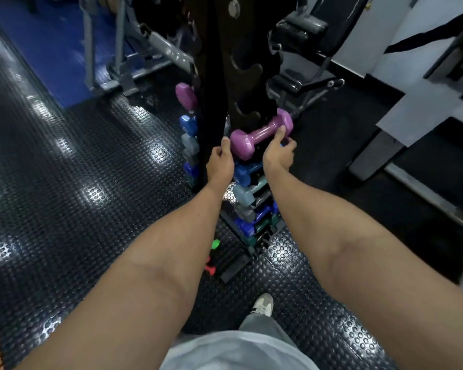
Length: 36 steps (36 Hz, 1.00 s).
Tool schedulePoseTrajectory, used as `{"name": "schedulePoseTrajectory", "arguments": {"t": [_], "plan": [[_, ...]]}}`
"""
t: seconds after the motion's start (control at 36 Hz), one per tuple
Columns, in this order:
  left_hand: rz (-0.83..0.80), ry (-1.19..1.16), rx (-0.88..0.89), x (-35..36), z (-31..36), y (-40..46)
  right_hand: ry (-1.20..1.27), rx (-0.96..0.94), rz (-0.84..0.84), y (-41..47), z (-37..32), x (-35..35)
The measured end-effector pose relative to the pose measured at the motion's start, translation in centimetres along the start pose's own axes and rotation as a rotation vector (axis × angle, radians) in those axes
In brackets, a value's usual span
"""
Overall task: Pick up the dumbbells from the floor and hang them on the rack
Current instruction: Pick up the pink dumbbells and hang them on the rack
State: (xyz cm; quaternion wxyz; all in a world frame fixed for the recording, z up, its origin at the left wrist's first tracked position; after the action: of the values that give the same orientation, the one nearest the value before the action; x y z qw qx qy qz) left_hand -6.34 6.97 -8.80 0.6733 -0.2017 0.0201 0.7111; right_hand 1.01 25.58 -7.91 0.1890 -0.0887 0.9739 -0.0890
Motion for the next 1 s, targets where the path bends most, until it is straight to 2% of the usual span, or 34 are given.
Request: {"name": "schedulePoseTrajectory", "arguments": {"t": [0.22,0.31,0.5,0.78,1.0], "plan": [[-0.224,0.258,0.055,-3.6,-5.0,1.7,-0.020,0.084,0.144,-6.8,7.5,0.1],[-0.263,0.381,0.108,-4.7,-7.7,2.8,-0.067,0.143,0.121,-9.5,10.9,1.2],[-0.305,0.483,0.035,-5.7,-16.0,6.2,-0.176,0.211,0.068,-12.9,20.2,4.0],[-0.298,0.558,-0.047,-0.8,-35.2,12.7,-0.287,0.221,-0.065,-10.0,38.5,11.3],[-0.186,0.542,0.080,2.3,-51.3,20.7,-0.308,0.209,-0.141,-5.9,56.5,20.9]]}}
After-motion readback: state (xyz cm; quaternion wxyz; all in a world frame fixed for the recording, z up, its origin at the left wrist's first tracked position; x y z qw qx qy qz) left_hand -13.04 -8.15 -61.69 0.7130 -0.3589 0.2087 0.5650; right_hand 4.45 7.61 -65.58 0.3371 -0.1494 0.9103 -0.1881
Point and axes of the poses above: each hand's wrist, its own y-axis towards the middle knuckle, its own x-axis out of the palm, z = x × y, the point moved 8 cm from there along y, towards the middle knuckle, and after that the axes turned 12 degrees about z, right-handed, at the moved point
